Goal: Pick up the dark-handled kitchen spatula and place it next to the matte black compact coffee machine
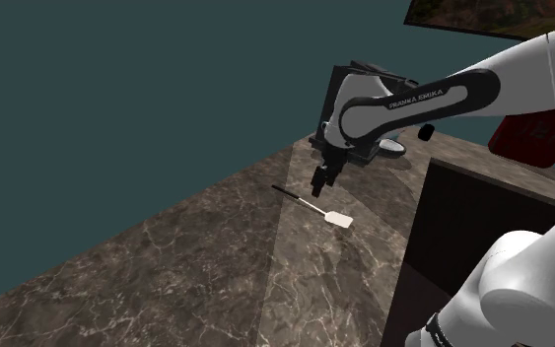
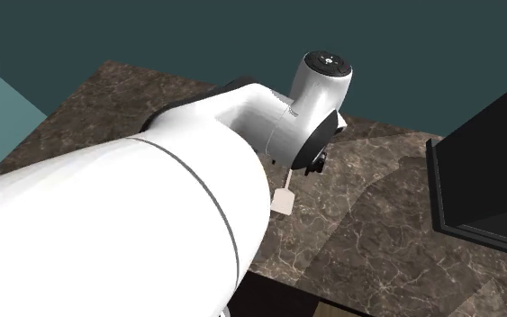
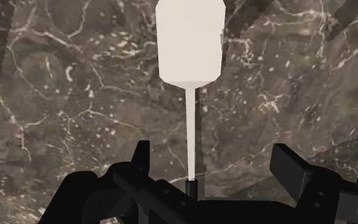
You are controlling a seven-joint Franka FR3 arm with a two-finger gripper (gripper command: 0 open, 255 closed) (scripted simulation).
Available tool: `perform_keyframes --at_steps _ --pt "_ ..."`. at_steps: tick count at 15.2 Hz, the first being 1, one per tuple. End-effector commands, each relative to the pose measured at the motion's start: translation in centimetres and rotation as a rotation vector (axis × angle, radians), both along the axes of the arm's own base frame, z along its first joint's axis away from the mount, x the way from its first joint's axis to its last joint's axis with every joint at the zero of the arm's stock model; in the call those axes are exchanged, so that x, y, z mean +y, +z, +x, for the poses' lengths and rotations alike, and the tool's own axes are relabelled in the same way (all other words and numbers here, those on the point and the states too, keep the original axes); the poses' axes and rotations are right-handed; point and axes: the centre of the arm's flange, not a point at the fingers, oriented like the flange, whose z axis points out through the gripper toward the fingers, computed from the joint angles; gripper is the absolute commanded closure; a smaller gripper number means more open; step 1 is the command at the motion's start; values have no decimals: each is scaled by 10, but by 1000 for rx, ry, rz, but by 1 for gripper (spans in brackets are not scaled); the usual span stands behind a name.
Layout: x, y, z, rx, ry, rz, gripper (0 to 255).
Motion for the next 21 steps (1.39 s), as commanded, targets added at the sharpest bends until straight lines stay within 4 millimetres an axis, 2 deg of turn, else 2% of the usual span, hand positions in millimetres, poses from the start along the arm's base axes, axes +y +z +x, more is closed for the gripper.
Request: perform_keyframes --at_steps 1,3,10,18,19,21 --pt "2 -16 17 -25 33 -9 0" --pt "5 -25 28 -39 52 -14 0" --pt "6 -65 31 -39 52 -14 0" --pt "6 -65 31 -39 52 -14 0" --pt "6 -65 31 -39 52 -14 255" --pt "6 -65 31 -39 52 -14 255"
